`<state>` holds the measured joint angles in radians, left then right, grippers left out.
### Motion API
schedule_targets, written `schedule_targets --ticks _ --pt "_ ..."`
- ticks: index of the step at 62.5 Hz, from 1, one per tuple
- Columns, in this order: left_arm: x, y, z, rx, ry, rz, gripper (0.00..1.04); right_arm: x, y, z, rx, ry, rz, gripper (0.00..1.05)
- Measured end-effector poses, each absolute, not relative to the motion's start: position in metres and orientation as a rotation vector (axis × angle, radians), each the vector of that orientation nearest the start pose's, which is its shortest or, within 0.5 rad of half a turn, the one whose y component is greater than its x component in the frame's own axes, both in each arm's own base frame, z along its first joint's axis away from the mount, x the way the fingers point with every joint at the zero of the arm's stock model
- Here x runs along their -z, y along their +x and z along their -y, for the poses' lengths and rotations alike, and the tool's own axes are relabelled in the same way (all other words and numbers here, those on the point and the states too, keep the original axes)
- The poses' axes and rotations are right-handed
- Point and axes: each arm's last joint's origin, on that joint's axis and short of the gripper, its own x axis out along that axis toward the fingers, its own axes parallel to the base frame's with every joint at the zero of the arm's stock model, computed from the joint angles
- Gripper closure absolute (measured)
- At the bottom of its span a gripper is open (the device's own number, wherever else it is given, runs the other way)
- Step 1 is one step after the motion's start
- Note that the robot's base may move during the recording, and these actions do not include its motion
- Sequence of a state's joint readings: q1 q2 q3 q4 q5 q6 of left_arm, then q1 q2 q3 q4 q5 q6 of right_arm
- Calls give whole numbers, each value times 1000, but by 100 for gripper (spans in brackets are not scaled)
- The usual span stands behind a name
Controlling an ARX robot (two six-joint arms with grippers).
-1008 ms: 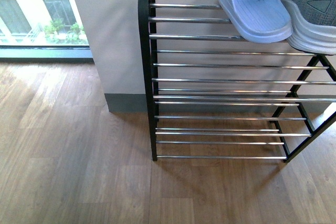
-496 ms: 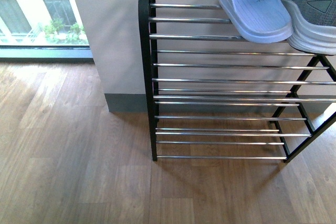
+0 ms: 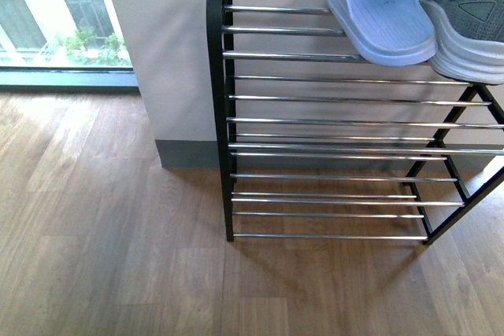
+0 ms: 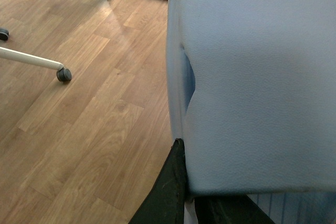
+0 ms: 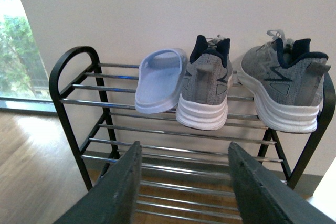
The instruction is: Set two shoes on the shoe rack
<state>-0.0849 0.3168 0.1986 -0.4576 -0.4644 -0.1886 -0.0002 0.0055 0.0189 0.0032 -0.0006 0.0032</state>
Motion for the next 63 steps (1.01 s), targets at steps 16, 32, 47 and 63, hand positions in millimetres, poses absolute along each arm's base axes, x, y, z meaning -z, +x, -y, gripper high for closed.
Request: schedule_targets --ticks 16,32,47,63 --pt "-165 99 -5 -419 -24 -519 103 -170 97 0 0 3 17 8" --pt "-165 99 -4 -415 -26 -520 103 -170 97 0 4 3 17 9" --pt "-165 99 -4 -413 -26 -520 103 -170 97 0 4 3 17 9" --pt "-165 99 -4 -415 -26 -520 103 -170 97 0 3 3 17 9"
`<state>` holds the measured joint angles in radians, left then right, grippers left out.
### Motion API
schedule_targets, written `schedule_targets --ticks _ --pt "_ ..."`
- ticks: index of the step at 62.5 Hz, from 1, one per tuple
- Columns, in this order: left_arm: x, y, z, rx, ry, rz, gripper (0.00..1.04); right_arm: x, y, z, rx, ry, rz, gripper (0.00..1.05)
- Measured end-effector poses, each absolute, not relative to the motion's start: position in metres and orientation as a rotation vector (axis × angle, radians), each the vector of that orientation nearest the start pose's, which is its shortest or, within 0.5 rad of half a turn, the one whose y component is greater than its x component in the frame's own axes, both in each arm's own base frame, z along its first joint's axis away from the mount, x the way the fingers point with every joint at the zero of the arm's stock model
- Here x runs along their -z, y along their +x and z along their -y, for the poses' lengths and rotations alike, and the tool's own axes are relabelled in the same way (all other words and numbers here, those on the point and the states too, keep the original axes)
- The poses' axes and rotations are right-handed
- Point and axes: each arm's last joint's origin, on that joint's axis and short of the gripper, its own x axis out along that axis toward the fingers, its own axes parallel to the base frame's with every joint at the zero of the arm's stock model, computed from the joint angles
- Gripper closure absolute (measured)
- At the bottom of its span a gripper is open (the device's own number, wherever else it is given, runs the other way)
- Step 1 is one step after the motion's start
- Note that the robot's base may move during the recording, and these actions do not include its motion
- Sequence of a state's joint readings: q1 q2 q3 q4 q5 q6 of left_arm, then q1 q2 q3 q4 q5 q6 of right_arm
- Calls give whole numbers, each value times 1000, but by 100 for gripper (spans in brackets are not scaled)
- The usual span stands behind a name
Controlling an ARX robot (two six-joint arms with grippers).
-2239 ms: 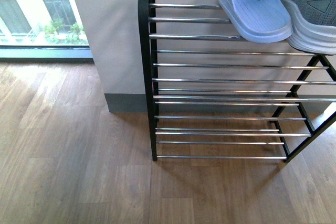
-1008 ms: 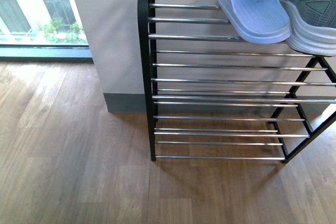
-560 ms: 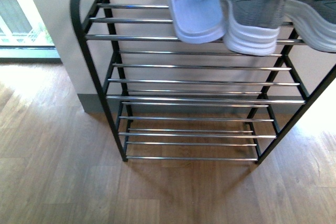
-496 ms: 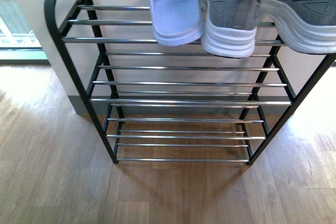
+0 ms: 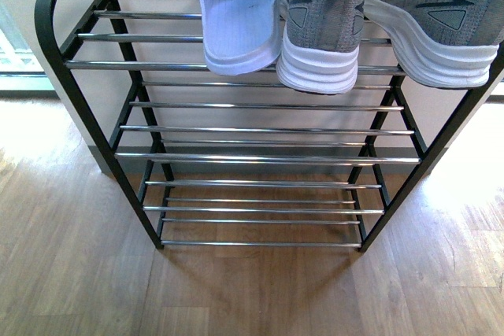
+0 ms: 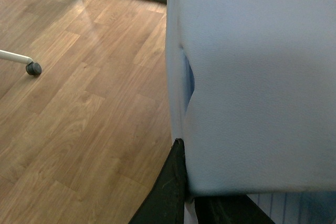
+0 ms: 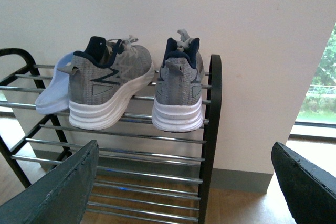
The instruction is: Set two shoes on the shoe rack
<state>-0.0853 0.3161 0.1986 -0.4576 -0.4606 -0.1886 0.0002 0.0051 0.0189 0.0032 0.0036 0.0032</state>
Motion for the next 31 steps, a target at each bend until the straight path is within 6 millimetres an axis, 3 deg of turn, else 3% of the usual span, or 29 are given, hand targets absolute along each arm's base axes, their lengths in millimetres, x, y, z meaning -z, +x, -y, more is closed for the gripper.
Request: schedule_targets --ticks 7,15,23,31 --pt "-165 99 -4 -413 -27 -519 103 -170 97 0 3 3 17 9" --pt "-178 111 2 -285 -103 -329 103 -170 97 0 3 3 17 9" --pt "-195 143 15 -153 -124 -360 103 -170 97 0 3 3 17 9" --pt "-219 195 28 -8 -184 -409 103 -170 97 0 3 3 17 9"
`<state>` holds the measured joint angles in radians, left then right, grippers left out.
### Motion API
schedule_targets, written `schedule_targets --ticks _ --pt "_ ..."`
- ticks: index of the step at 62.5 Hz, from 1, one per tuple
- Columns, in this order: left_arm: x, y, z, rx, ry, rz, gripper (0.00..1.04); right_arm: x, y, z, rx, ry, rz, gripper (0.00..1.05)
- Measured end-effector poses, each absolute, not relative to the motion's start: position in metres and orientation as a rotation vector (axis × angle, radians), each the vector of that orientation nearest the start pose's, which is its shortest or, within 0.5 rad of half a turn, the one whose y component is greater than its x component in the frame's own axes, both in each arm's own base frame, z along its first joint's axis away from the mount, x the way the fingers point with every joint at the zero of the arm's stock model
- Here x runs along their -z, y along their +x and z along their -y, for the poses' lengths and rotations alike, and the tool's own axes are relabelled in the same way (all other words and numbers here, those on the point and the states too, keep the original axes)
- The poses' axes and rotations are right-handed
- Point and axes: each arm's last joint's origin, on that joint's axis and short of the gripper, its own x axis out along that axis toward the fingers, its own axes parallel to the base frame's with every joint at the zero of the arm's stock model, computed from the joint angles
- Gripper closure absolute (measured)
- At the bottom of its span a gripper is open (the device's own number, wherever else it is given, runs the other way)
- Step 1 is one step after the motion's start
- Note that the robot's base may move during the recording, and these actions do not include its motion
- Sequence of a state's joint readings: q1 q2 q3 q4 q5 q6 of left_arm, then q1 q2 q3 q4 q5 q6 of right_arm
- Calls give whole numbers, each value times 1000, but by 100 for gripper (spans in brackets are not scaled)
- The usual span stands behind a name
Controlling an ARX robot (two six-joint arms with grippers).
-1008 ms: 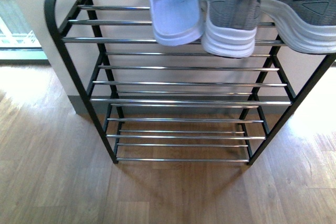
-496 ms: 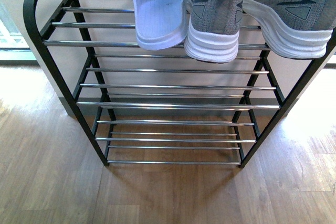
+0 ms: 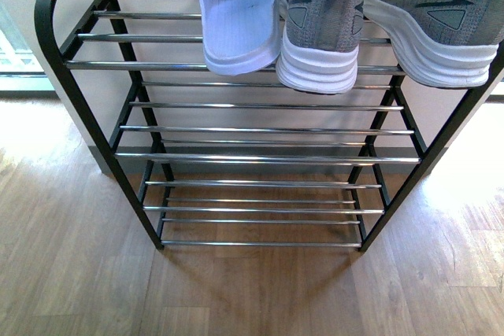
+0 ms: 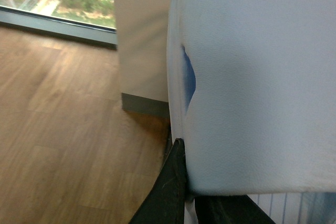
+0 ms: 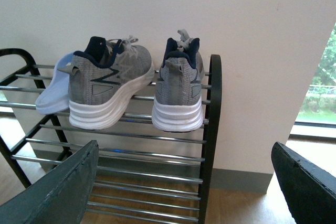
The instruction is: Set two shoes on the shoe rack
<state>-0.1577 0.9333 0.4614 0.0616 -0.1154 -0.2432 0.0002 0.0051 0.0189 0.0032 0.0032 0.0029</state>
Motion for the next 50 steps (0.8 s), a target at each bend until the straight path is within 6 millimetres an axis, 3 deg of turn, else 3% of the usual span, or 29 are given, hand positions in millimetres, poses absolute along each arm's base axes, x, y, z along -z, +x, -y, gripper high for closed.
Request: schedule_targets --ticks 5,14,22,35,50 --pt "-224 223 32 24 -200 -450 103 -170 97 0 3 3 17 9" --pt "-229 292 38 34 -218 -524 103 -170 97 0 3 3 17 9" --pt "-227 329 43 44 -224 -565 103 -170 97 0 3 3 17 9" --pt "-220 376 58 82 -218 -611 103 -170 97 0 3 3 17 9" --pt "-208 413 72 86 -190 -670 103 -170 97 0 3 3 17 9"
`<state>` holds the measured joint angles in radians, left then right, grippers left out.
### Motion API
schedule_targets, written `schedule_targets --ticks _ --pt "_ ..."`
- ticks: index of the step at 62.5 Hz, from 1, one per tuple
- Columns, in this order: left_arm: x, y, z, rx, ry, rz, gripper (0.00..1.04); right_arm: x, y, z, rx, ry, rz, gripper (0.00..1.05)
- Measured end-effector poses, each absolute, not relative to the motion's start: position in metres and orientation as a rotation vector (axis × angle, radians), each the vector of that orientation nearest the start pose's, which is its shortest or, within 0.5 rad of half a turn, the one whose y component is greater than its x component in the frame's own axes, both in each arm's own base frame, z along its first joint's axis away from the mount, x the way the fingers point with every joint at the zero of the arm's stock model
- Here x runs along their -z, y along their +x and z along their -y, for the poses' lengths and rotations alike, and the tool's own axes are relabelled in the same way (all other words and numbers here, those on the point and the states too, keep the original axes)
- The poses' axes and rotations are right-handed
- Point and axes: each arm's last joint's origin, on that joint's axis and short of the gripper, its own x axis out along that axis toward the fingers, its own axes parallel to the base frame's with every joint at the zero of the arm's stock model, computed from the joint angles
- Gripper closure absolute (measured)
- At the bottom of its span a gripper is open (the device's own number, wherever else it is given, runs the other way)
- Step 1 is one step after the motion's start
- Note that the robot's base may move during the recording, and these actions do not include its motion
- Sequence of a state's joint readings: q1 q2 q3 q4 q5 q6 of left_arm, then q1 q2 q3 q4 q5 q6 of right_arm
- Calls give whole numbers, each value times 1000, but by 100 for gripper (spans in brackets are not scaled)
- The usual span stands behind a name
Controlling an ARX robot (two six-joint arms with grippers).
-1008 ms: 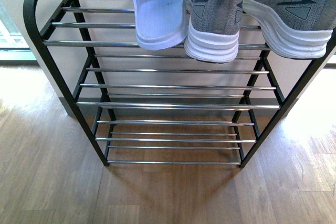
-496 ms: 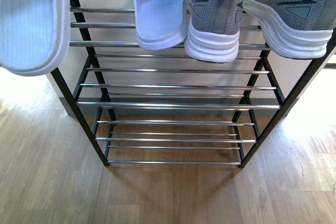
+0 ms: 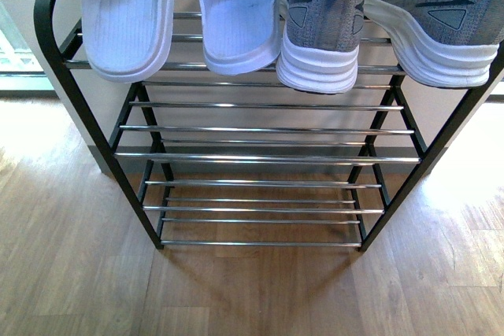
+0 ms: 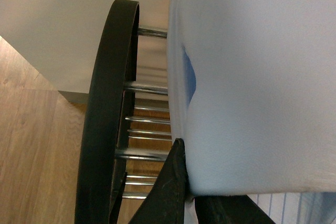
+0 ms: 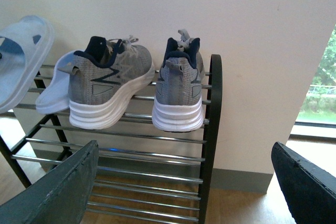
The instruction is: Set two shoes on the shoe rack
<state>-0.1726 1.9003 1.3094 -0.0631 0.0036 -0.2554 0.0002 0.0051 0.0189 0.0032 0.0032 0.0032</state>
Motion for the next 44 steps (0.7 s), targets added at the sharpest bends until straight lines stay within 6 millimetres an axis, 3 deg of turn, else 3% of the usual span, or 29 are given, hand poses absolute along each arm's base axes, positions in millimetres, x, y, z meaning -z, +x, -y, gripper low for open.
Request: schedule_targets --ticks 23,44 --pt "-195 443 86 93 -98 -736 102 -170 97 0 3 3 17 9" --pt "-200 446 91 115 -61 -734 48 -170 97 0 3 3 17 9"
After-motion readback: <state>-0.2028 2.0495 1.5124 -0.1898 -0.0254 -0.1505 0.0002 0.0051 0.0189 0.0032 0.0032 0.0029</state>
